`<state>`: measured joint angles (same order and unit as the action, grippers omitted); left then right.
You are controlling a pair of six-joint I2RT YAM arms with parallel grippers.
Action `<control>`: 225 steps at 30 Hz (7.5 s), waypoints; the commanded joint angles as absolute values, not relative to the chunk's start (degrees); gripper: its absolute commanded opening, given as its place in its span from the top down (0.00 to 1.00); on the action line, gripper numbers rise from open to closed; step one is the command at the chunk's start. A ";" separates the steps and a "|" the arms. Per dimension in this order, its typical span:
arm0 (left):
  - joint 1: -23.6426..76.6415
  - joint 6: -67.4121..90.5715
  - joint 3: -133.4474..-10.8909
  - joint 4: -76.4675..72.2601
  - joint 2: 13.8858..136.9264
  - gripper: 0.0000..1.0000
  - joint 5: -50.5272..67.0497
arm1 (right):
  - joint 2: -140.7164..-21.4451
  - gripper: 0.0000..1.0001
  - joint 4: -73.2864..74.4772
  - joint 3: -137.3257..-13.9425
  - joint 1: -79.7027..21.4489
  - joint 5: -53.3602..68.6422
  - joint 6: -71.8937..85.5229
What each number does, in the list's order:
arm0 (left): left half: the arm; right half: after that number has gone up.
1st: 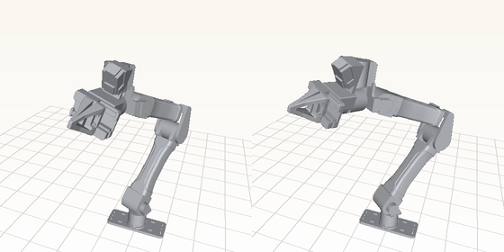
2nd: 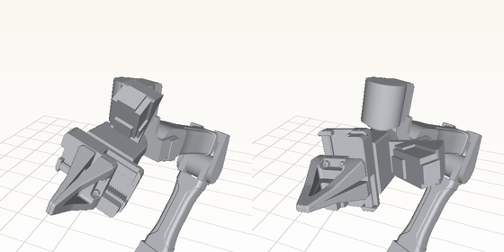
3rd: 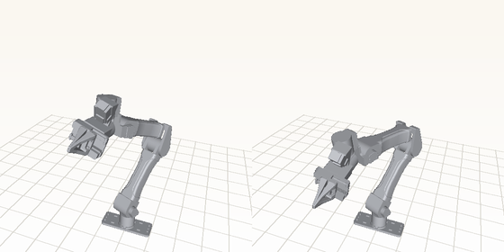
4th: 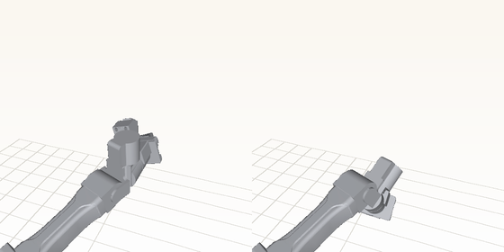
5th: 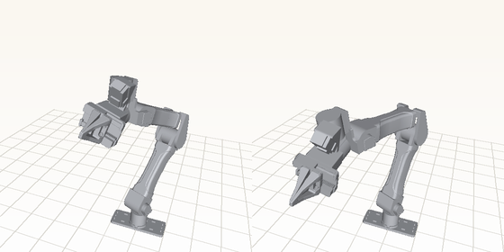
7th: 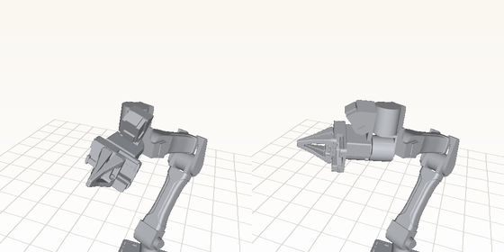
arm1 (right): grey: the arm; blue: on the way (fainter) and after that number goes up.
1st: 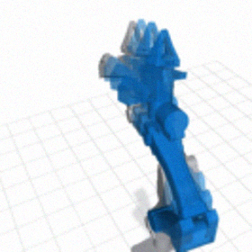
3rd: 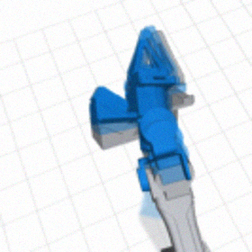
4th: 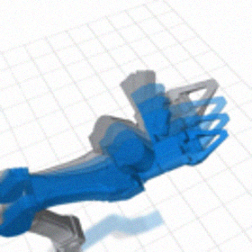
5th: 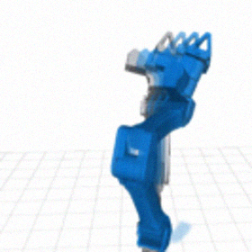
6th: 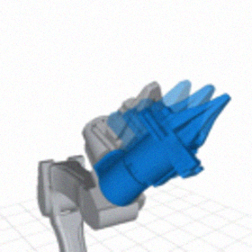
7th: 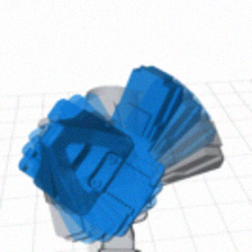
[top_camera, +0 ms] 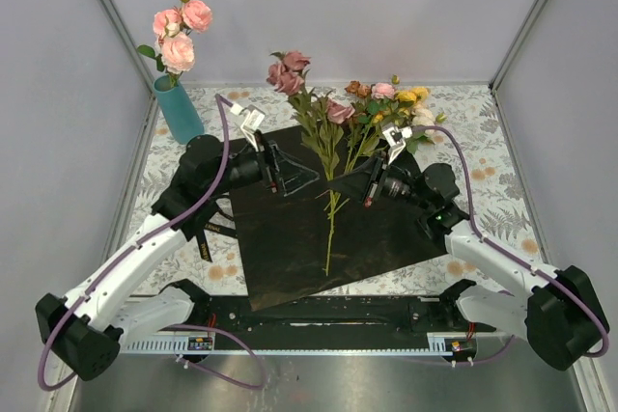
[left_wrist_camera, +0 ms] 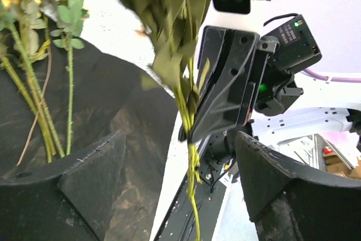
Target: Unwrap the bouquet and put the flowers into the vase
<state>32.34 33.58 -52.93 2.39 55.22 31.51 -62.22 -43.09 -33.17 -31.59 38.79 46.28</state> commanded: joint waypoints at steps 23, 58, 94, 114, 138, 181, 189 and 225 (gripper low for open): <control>38.41 11.11 -57.05 -3.68 54.68 1.00 -5.21 | -59.42 0.01 -35.08 -30.85 -35.42 30.41 38.85; -2.20 -7.74 -72.60 -52.91 85.16 1.00 -19.78 | -60.55 0.01 -40.07 -29.71 -35.42 29.27 37.61; -2.20 19.15 -67.94 19.93 65.14 0.01 -0.28 | -54.22 0.01 -10.46 -35.24 -35.42 7.57 41.13; 4.12 20.22 -41.49 24.52 41.75 0.01 26.90 | -75.40 0.43 -25.12 -34.37 -27.78 -1.06 49.39; 6.77 20.83 -41.13 25.58 36.04 0.01 22.86 | -95.61 0.48 -33.57 -34.72 -18.55 -3.87 55.54; 15.45 25.74 -47.37 18.47 41.12 0.12 32.70 | -64.17 1.00 -34.70 -32.87 -22.67 25.03 38.23; 27.85 31.37 -51.85 7.57 48.33 0.15 32.79 | -63.90 1.00 -46.05 -32.17 -35.76 31.82 41.22; 34.47 -3.30 -58.09 -23.35 60.99 1.00 -20.10 | -54.32 0.01 -42.80 -24.08 -42.10 20.92 32.44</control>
